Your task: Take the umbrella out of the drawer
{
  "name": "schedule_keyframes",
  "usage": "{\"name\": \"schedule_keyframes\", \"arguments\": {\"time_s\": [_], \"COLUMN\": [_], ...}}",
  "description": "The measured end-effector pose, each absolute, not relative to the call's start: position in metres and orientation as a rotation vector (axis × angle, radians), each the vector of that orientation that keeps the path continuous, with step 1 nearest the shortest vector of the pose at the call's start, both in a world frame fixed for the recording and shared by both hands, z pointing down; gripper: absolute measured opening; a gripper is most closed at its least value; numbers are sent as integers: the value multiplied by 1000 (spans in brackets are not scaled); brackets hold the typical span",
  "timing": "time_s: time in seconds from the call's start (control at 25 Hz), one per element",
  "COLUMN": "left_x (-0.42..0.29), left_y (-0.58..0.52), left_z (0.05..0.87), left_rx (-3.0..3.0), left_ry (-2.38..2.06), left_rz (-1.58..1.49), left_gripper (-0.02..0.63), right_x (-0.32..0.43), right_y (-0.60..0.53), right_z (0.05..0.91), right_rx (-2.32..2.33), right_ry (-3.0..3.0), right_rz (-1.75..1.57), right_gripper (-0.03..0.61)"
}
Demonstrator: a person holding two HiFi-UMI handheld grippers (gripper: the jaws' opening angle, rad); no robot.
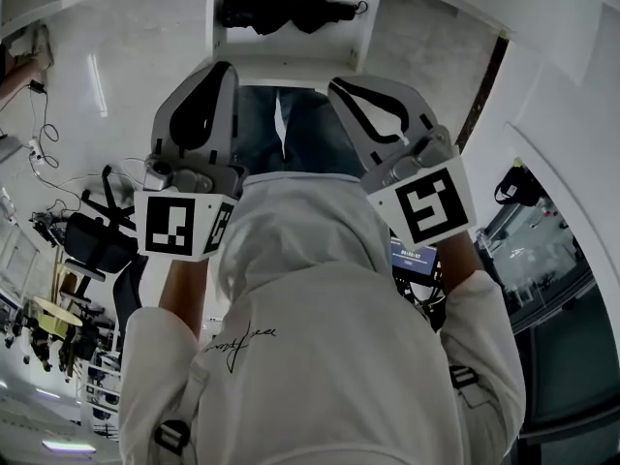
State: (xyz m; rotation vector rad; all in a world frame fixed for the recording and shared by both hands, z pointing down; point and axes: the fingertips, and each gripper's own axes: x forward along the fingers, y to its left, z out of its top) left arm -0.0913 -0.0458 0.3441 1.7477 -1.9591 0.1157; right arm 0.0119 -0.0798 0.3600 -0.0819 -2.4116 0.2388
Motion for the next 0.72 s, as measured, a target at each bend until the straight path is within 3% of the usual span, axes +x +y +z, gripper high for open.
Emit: {"name": "schedule_keyframes", "arguments": {"time_s": [0.72], "left_x": [-119], "left_y": [-40], "left_z": [395], "left_rx": [1661], "left_ry": [-1923], "left_rz": [120], "left_gripper": [17], "right_x": [-22], "right_y": [-77], "right_z": [420], "right_rx": [-115], "right_ry": [-2352], "right_rz": [325], "right_gripper": [26]}}
